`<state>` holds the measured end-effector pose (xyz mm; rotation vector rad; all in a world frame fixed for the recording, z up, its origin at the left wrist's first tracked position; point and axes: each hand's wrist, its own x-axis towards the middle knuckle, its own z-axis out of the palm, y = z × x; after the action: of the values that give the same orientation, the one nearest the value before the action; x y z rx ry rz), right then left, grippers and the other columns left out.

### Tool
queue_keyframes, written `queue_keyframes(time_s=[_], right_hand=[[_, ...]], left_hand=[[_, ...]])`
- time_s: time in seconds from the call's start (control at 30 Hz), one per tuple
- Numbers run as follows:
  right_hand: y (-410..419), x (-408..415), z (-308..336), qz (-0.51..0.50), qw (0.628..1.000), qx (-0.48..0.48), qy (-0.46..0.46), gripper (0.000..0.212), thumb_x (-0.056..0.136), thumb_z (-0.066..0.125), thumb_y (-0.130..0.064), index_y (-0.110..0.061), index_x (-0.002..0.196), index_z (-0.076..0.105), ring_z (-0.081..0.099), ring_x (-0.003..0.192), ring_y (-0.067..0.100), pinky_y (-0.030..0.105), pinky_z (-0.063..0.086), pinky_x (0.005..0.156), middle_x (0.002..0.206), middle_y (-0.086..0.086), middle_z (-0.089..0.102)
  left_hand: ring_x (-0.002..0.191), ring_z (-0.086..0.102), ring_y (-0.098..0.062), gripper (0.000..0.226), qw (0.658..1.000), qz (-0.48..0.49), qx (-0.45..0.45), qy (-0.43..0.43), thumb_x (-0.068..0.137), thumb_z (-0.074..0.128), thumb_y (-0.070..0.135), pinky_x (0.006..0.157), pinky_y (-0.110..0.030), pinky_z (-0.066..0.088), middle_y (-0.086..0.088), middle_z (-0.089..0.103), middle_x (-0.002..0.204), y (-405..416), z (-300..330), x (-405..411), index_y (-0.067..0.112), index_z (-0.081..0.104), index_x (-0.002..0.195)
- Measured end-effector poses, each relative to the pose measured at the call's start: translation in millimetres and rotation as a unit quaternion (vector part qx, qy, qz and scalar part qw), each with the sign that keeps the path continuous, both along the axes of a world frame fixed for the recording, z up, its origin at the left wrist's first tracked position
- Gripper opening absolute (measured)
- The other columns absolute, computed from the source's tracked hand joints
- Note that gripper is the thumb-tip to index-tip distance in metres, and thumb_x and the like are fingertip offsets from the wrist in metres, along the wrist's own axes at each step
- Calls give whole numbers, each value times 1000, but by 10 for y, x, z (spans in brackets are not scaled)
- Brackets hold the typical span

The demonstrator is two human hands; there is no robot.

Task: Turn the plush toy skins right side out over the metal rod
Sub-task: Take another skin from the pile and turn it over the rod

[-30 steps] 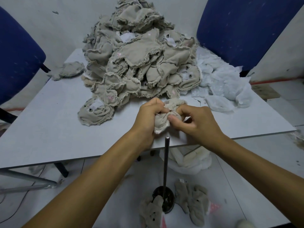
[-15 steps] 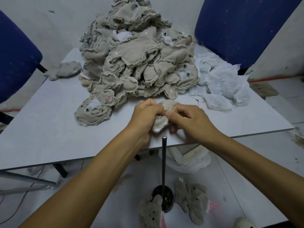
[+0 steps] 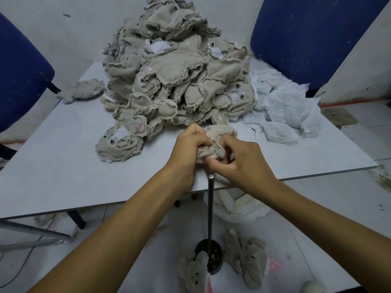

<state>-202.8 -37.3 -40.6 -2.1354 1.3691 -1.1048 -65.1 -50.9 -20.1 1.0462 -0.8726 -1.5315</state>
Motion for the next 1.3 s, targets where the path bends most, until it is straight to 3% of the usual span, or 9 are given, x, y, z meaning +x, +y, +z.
queue_keyframes(time_s=[0.13, 0.3, 0.43, 0.5, 0.67, 0.8, 1.03, 1.2, 1.3], right_hand=[[-44, -83, 35, 35, 998, 15, -47, 36, 80, 77, -29, -10, 65, 50, 49, 55, 17, 23, 37, 53, 56, 3, 54], [-100, -157, 90, 115, 980, 105, -123, 28, 74, 74, -22, -5, 66, 52, 56, 68, 35, 43, 46, 65, 66, 16, 58], [-87, -171, 35, 152, 971, 149, -109, 29, 79, 77, -13, -14, 68, 51, 49, 64, 18, 36, 41, 64, 65, 1, 51], [-101, -179, 40, 165, 966, 172, -103, 22, 79, 77, -11, -11, 77, 55, 55, 69, 29, 45, 47, 66, 70, 5, 55], [-84, -162, 47, 170, 958, 215, -88, 37, 71, 80, -50, -27, 93, 59, 60, 72, 19, 37, 54, 70, 81, 0, 64], [-100, -80, 2, 92, 976, 170, -96, 34, 78, 77, -50, -24, 91, 60, 68, 66, 19, 49, 60, 64, 76, 2, 65], [-203, -73, -20, 50, 977, 152, -144, 29, 84, 65, -47, -22, 73, 56, 62, 49, 19, 45, 58, 46, 60, -1, 55], [-281, -72, -30, 72, 962, 185, -186, 25, 87, 67, -39, -27, 66, 61, 60, 50, 15, 37, 56, 47, 58, -8, 55], [-289, -61, -8, 88, 955, 204, -197, 28, 90, 68, -35, -23, 66, 60, 57, 52, 11, 32, 54, 49, 56, -9, 53]], left_hand=[[69, 55, -23, 13, 989, -110, -7, 99, 76, 56, 20, 65, -33, 45, -12, 54, 75, 58, 86, 150, 7, 51, 77], [67, 54, -15, 14, 968, -225, -86, -69, 70, 59, 3, 58, -23, 46, -6, 52, 78, 50, 189, 450, 8, 51, 81], [68, 60, -18, 25, 980, -192, -41, -44, 64, 67, -7, 58, -27, 52, -7, 58, 76, 83, 64, 401, 13, 53, 70], [64, 62, -21, 30, 990, -141, -24, -18, 64, 67, -13, 55, -30, 56, -8, 59, 72, 82, -4, 351, 13, 52, 67], [62, 64, -23, 38, 998, -58, -7, -2, 80, 56, -20, 55, -29, 56, -12, 61, 67, 56, -68, 272, 13, 52, 61], [58, 66, -27, 31, 1000, -17, 9, 21, 85, 58, -14, 51, -31, 57, -17, 61, 66, 36, -75, 179, 9, 47, 69], [67, 67, -16, 20, 995, -79, -46, -30, 89, 61, 4, 63, -29, 59, -2, 64, 69, 73, -79, 250, 14, 53, 74], [81, 68, -24, 19, 990, -124, -60, -38, 73, 71, -2, 74, -32, 60, -16, 55, 96, 90, -81, 380, 10, 59, 82], [75, 70, -22, 20, 994, -92, -42, -33, 68, 76, 0, 66, -28, 60, -17, 53, 94, 109, -64, 354, 11, 61, 75]])
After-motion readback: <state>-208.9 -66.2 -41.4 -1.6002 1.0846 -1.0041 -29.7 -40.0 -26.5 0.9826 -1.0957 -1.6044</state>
